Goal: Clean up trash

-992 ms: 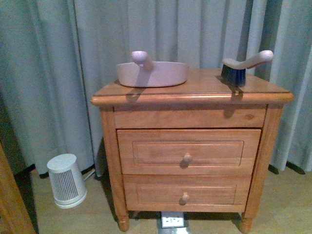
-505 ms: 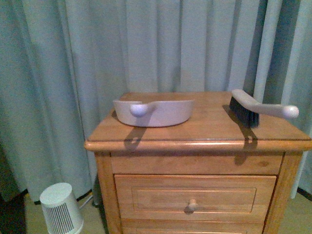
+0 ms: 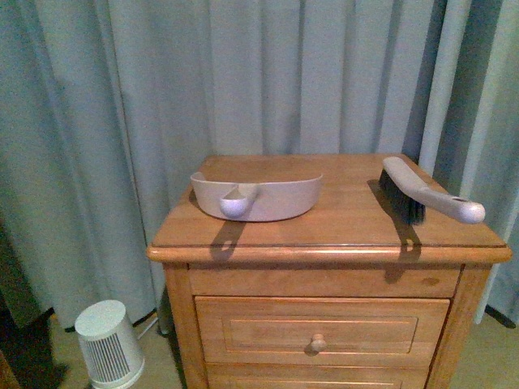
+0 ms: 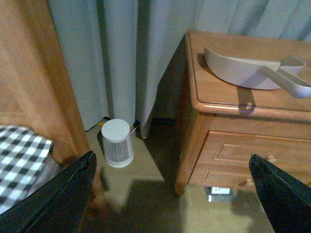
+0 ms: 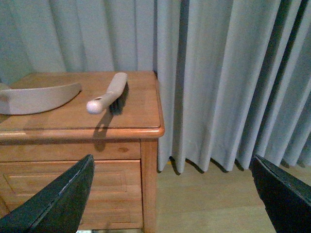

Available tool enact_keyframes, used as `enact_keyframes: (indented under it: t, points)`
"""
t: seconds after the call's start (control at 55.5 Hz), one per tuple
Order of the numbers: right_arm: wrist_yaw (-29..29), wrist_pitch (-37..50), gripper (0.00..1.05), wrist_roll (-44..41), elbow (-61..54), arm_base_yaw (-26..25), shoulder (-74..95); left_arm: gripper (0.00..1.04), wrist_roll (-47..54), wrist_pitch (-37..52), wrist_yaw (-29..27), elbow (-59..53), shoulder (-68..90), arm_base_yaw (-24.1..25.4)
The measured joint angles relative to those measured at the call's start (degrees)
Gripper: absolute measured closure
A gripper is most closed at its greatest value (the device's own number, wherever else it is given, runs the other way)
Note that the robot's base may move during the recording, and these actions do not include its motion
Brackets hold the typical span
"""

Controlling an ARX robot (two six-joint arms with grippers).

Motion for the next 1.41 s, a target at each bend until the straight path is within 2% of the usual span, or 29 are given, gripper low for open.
enact_keyframes:
  t: [0.126,0.252,0.487,0.685,0.992,1.407]
  points:
    - [0.00,0.00,0.07,0.00,0.00,0.00,0.00,0.08,-0.20,-9.11,-4.70,16.66,14.16,-7.48]
    - [0.00,0.00,0.07,0.00,0.00,0.00,0.00,0.08,-0.13,-12.35,-10.25,29.57,25.44,-14.62]
    - [0.00,0.00,0.07,0.02,0.00,0.00,0.00,0.08,-5.99,-13.77,-16.17,42.71,45.22,-23.41]
    - [0.00,0.00,0.07,0.00,0.00,0.00,0.00,0.08,-8.00,-13.38,-18.69,46.27,52.65,-23.89]
    - [0.02,0.00,0.07,0.02,0.00,0.00,0.00,0.08,-10.80,-15.04,-19.04,55.71,61.88,-24.74]
    - [0.00,0.00,0.07,0.00,0.00,0.00,0.00,0.08,-11.23,-14.62,-20.06,57.77,67.71,-24.61]
